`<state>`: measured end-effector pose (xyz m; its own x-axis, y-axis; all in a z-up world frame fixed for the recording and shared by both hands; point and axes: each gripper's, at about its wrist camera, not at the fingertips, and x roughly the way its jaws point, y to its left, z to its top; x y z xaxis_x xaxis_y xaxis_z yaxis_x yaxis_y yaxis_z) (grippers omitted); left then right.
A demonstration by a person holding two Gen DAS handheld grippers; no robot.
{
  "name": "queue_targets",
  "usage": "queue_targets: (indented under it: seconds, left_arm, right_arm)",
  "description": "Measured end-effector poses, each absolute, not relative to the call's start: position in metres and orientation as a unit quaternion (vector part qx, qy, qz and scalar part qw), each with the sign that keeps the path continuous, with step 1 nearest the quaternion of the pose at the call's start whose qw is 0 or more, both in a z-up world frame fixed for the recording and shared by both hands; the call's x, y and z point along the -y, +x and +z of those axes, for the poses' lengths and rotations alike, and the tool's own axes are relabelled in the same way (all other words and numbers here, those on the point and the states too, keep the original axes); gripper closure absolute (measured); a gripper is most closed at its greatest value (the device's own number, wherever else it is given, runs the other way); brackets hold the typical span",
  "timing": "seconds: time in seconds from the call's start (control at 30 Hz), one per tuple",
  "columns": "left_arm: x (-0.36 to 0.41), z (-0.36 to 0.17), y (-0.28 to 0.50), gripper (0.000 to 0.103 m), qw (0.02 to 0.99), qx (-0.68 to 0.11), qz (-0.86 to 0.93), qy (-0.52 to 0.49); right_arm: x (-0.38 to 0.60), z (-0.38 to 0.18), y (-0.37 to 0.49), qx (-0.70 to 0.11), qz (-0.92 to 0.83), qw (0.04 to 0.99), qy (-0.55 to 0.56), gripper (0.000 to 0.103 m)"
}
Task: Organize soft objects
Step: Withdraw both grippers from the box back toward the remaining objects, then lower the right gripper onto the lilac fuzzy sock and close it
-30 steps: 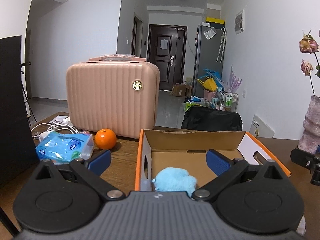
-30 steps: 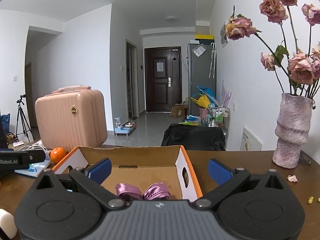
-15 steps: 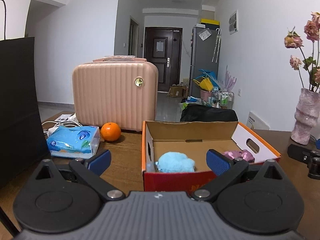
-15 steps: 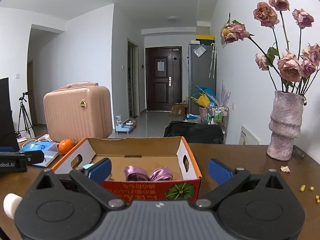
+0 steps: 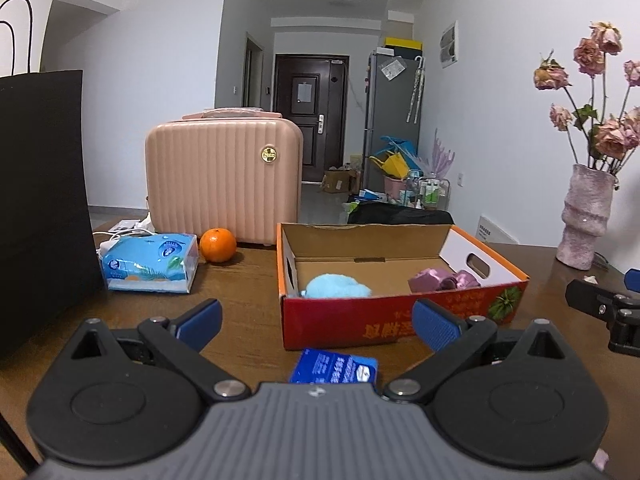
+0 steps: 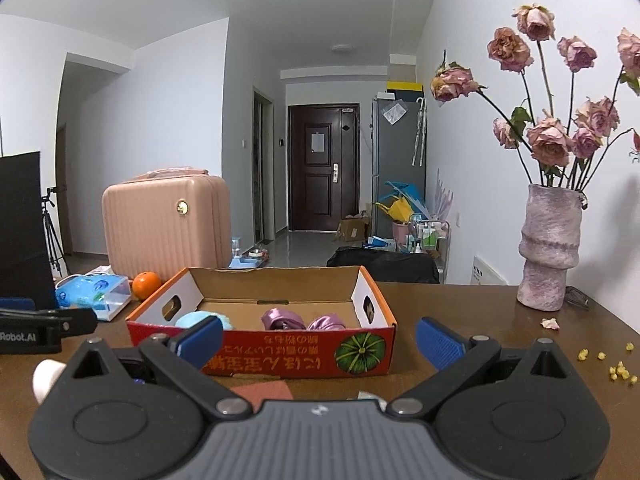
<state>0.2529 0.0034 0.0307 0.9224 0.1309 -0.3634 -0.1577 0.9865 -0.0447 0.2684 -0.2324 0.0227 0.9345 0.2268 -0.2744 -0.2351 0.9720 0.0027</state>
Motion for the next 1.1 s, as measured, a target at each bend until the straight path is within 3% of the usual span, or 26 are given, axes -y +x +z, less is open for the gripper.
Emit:
queue_targets:
  seconds: [1.1]
  left_arm:
    - [0.006,-0.017,0.183,0.000,0.971,-0.238,0.019,-0.017]
  right_arm:
    - [0.221,-0.037,0.174,-0.223,0.149,0.961,-0.059,0.000]
